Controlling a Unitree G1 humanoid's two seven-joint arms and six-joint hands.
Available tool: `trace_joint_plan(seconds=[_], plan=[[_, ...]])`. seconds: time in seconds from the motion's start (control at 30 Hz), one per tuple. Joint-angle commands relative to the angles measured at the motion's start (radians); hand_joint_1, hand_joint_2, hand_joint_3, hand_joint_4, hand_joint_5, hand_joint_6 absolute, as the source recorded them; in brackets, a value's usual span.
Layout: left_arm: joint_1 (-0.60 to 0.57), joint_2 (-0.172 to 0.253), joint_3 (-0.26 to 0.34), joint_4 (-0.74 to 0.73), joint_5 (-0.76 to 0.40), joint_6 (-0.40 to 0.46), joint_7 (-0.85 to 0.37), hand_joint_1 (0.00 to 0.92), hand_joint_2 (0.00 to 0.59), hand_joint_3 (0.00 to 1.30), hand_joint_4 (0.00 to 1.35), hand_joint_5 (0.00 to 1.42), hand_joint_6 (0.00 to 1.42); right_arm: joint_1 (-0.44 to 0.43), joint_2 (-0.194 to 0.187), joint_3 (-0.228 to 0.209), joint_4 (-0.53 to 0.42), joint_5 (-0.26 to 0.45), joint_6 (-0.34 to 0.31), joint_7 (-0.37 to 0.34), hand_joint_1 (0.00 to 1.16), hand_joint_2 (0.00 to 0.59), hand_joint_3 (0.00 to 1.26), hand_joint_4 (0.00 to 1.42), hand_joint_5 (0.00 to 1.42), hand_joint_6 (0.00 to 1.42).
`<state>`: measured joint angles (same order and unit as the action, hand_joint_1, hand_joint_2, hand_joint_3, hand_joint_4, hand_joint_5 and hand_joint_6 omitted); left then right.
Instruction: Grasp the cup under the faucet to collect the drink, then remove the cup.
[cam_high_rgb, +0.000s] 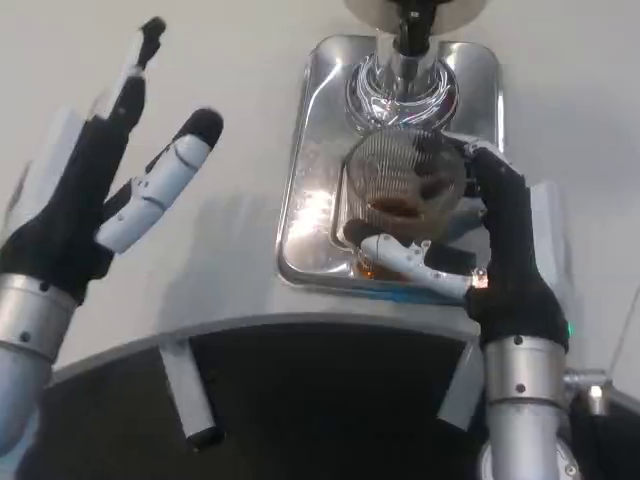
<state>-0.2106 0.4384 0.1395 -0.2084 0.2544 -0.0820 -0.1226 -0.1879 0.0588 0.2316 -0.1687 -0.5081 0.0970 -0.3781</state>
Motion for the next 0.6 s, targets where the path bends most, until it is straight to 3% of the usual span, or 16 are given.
trace_joint_plan(seconds=[0.03,0.27,0.6], plan=[[0.047,0.084,0.003,-0.024,0.072,0.006,-0.038,0.0,0.213,0.0,0.0,0.0,0.0,0.027,0.021,0.007,-0.086,0.011,0.006,0.03,1.16,0.419,0.81,0.82,0.87,1.19],[0.119,0.191,0.005,-0.04,0.17,-0.056,-0.05,0.0,0.194,0.0,0.0,0.0,0.0,0.091,-0.009,-0.001,-0.18,0.018,0.01,0.101,1.16,0.43,0.8,0.81,0.87,1.18],[0.18,0.296,-0.007,-0.035,0.302,-0.182,-0.039,0.0,0.184,0.0,0.0,0.0,0.0,0.184,-0.038,-0.005,-0.328,0.036,0.021,0.215,1.16,0.432,0.78,0.8,0.85,1.16]])
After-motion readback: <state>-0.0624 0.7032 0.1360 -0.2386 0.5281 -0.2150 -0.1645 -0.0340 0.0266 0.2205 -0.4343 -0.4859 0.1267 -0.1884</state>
